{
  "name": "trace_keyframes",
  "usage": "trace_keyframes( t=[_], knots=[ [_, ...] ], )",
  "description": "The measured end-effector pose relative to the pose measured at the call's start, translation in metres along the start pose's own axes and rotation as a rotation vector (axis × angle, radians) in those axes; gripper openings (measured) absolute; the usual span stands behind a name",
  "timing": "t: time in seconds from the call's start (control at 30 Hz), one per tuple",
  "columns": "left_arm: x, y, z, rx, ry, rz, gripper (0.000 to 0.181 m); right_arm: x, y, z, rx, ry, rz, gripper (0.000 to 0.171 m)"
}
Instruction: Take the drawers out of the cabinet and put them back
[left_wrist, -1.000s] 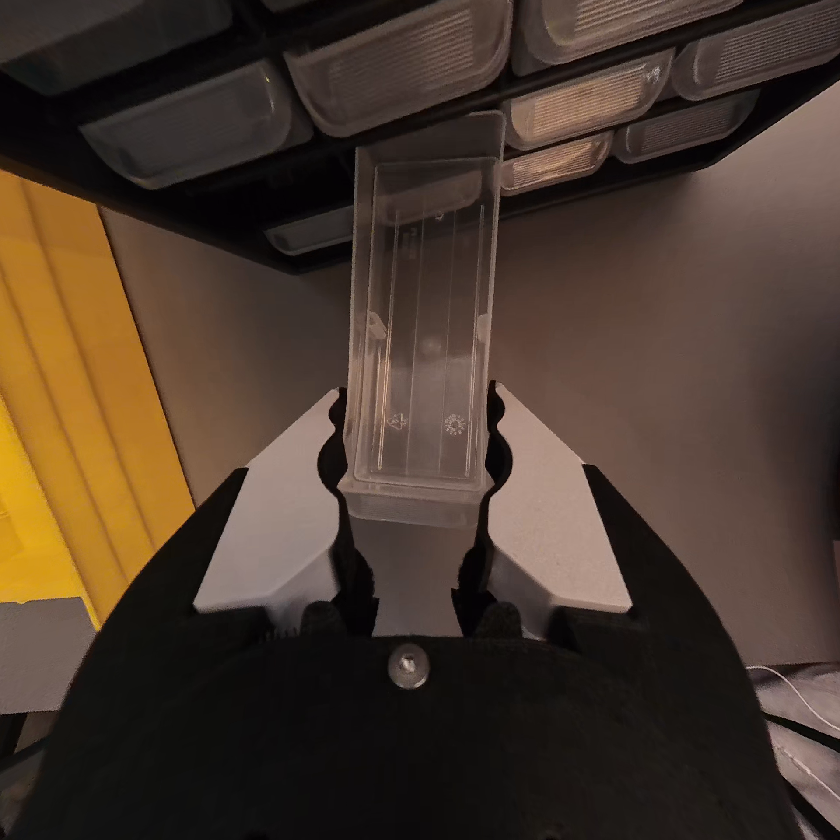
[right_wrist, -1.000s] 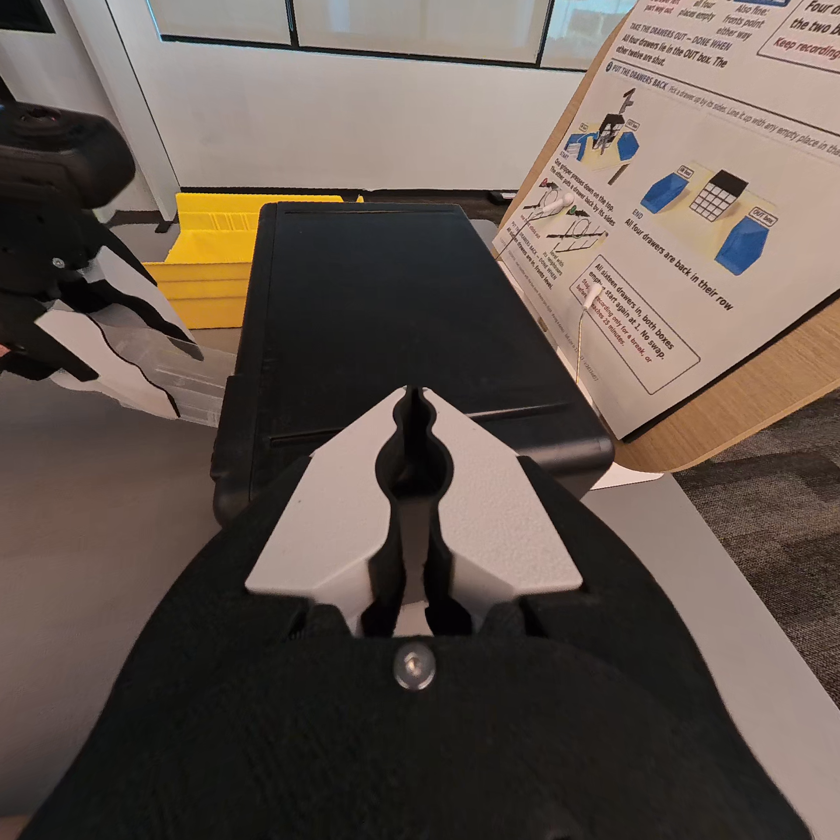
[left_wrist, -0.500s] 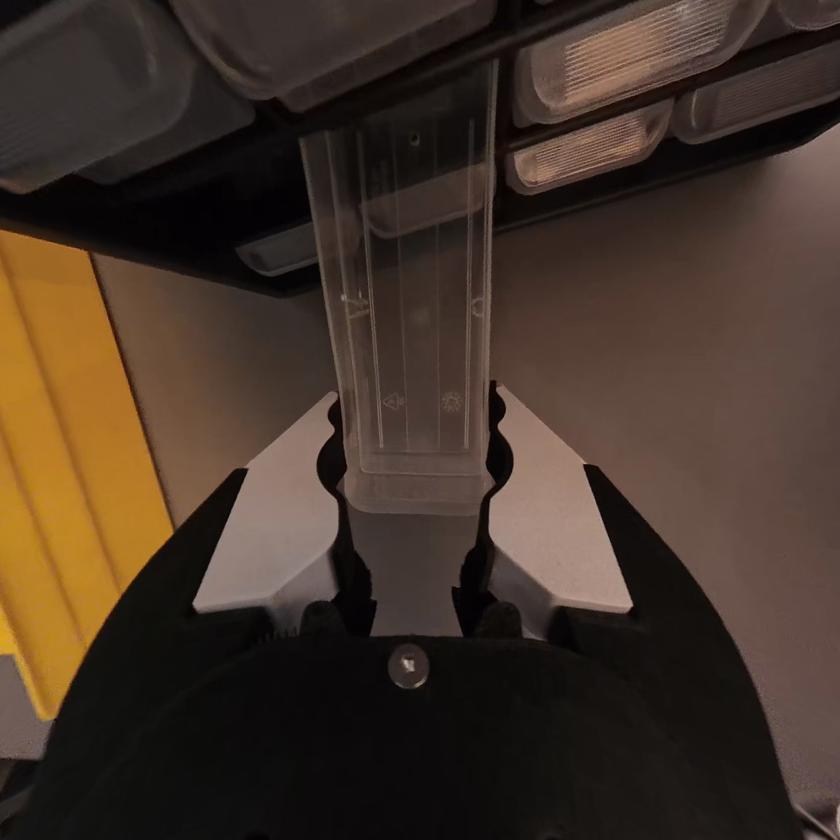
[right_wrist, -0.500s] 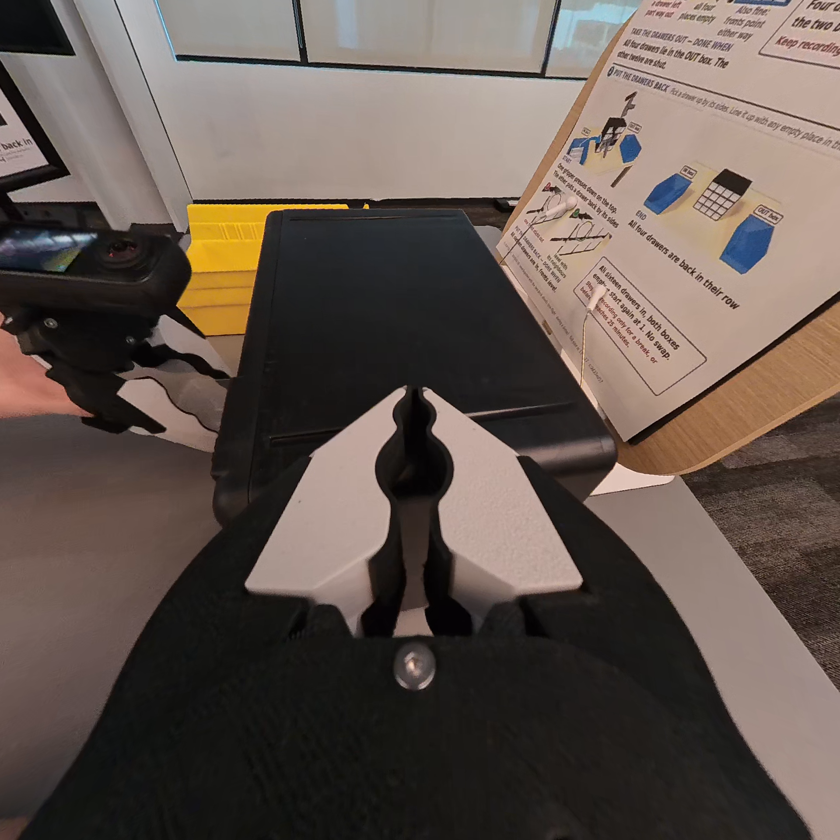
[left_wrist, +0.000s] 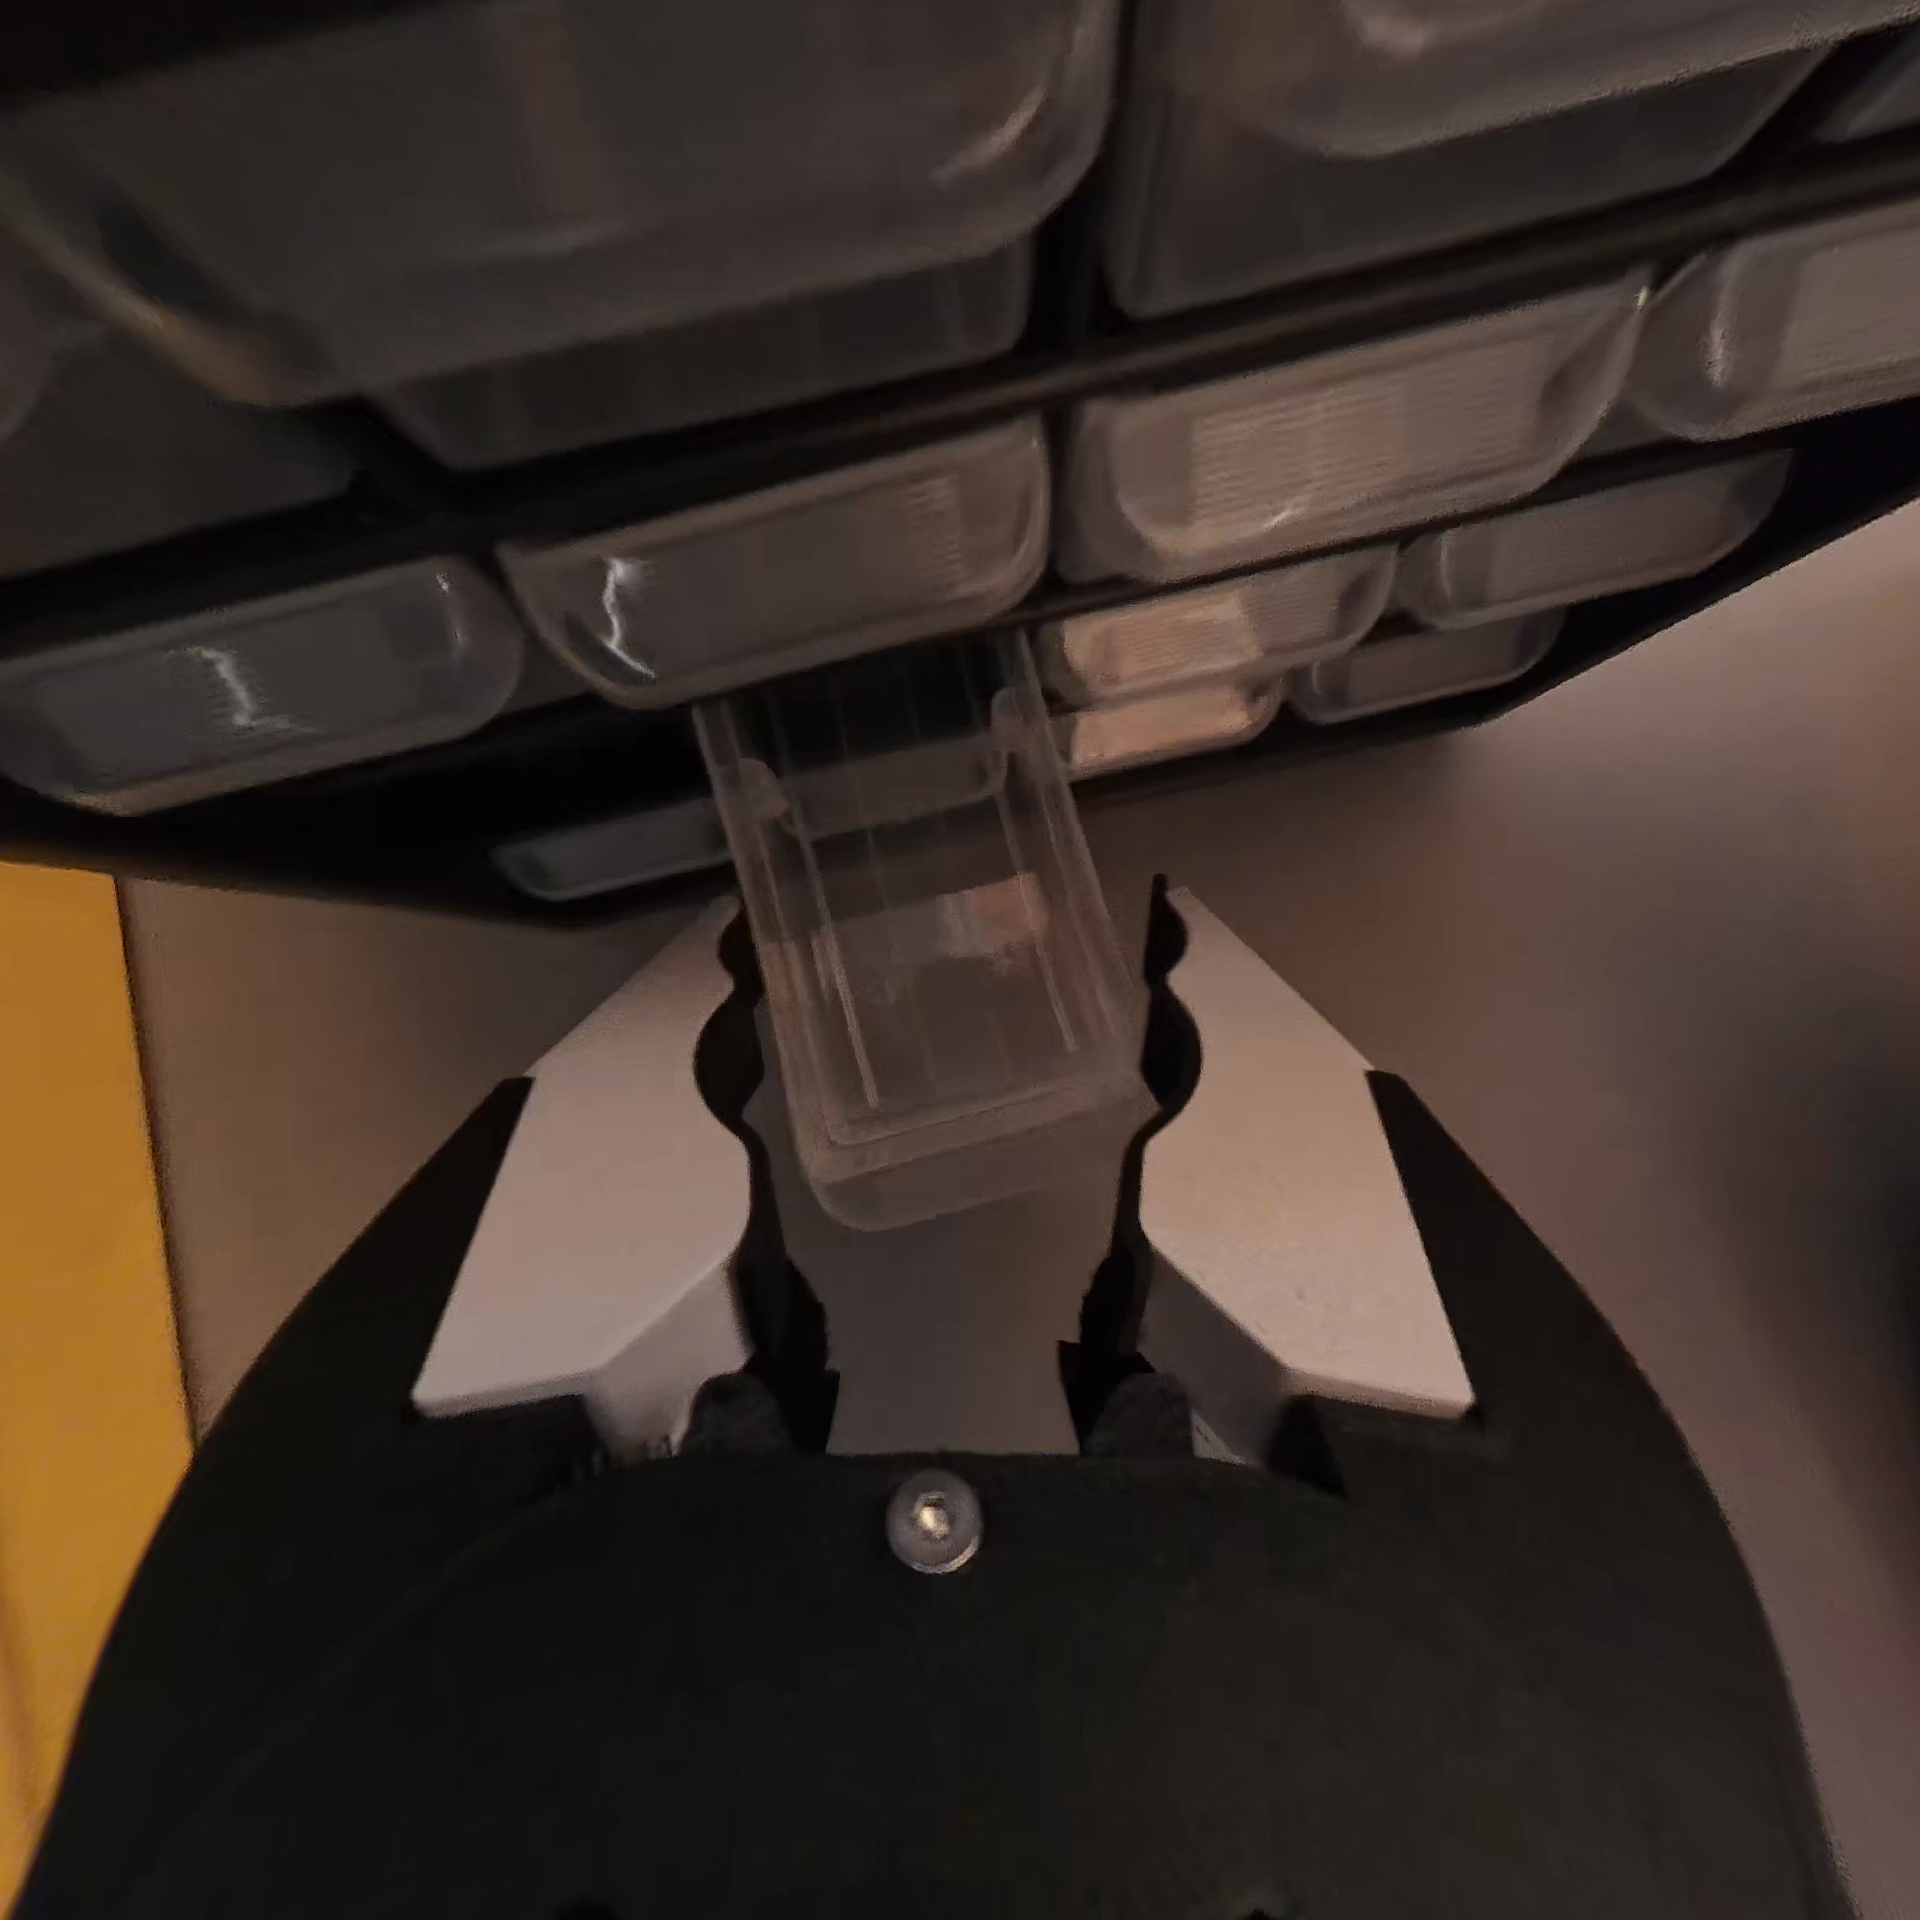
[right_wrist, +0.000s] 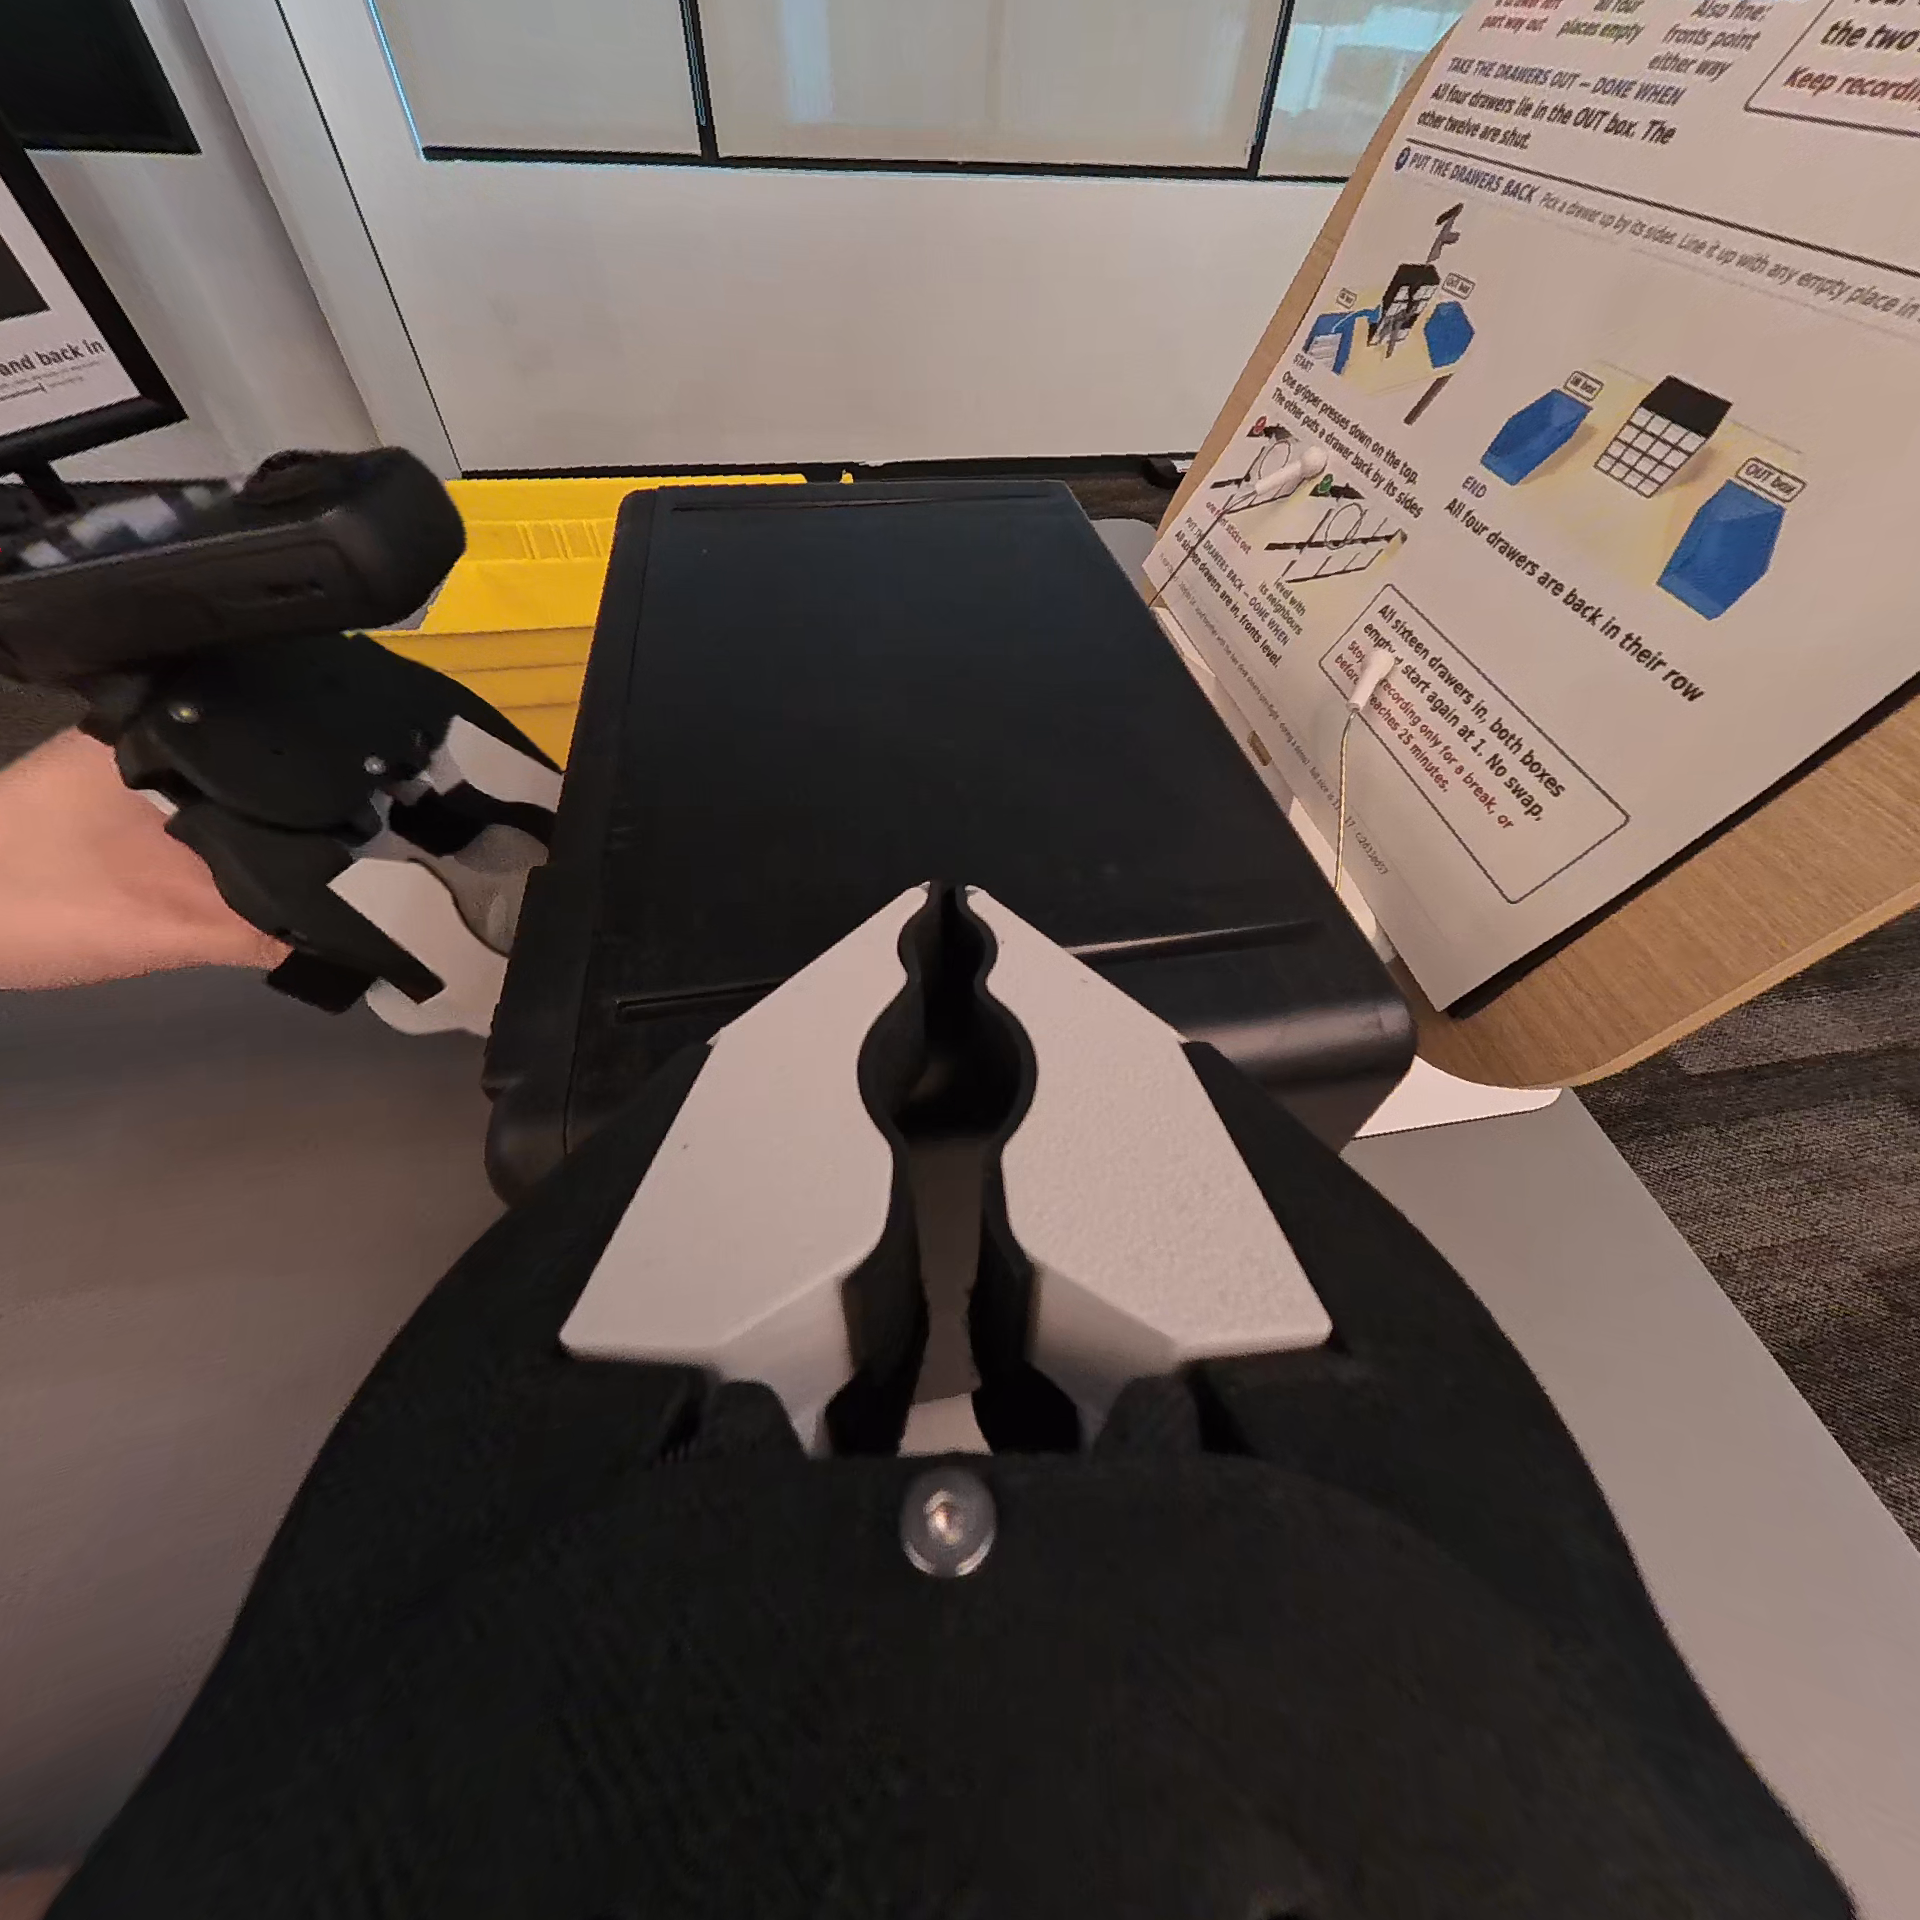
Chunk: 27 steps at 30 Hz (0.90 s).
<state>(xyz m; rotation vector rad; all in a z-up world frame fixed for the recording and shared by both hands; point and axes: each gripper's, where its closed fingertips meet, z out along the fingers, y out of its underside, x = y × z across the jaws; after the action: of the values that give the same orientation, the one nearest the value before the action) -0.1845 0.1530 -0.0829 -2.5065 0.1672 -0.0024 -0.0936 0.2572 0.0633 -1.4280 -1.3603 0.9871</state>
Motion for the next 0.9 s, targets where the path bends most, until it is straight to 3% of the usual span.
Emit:
trace_keyframes(
  t=[0.07, 0.2, 0.27, 0.33, 0.43, 0.53, 0.57, 0.77, 0.9],
  knots=[
    [0.005, -0.003, -0.002, 0.044, 0.021, 0.015, 0.091, 0.000, 0.000, 0.000, 0.000, 0.003, -0.002, 0.000],
    [0.004, -0.012, -0.033, 0.211, 0.042, 0.072, 0.089, 0.000, 0.000, 0.000, 0.000, 0.002, -0.004, 0.000],
    [0.014, -0.015, -0.057, 0.295, 0.131, 0.116, 0.083, 0.000, 0.000, 0.000, 0.008, -0.003, 0.005, 0.000],
    [0.019, -0.015, -0.077, 0.378, 0.157, 0.233, 0.080, 0.000, 0.000, 0.000, 0.013, -0.009, 0.012, 0.000],
    [0.011, 0.000, -0.087, 0.447, -0.004, 0.519, 0.068, 0.000, 0.000, 0.000, 0.015, -0.010, 0.013, 0.000],
    [0.011, 0.021, -0.081, 0.481, -0.120, 0.722, 0.041, 0.000, 0.000, 0.000, 0.019, -0.011, 0.012, 0.000],
    [0.011, 0.027, -0.077, 0.488, -0.153, 0.765, 0.032, 0.000, 0.000, 0.000, 0.020, -0.014, 0.016, 0.000],
    [0.007, 0.032, -0.058, 0.545, -0.409, 1.000, 0.020, 0.000, 0.000, 0.000, 0.032, -0.025, 0.030, 0.000],
    [0.009, 0.029, -0.045, 0.557, -0.418, 1.035, 0.000, 0.000, 0.000, 0.000, 0.034, -0.024, 0.033, 0.000]
  ],
)
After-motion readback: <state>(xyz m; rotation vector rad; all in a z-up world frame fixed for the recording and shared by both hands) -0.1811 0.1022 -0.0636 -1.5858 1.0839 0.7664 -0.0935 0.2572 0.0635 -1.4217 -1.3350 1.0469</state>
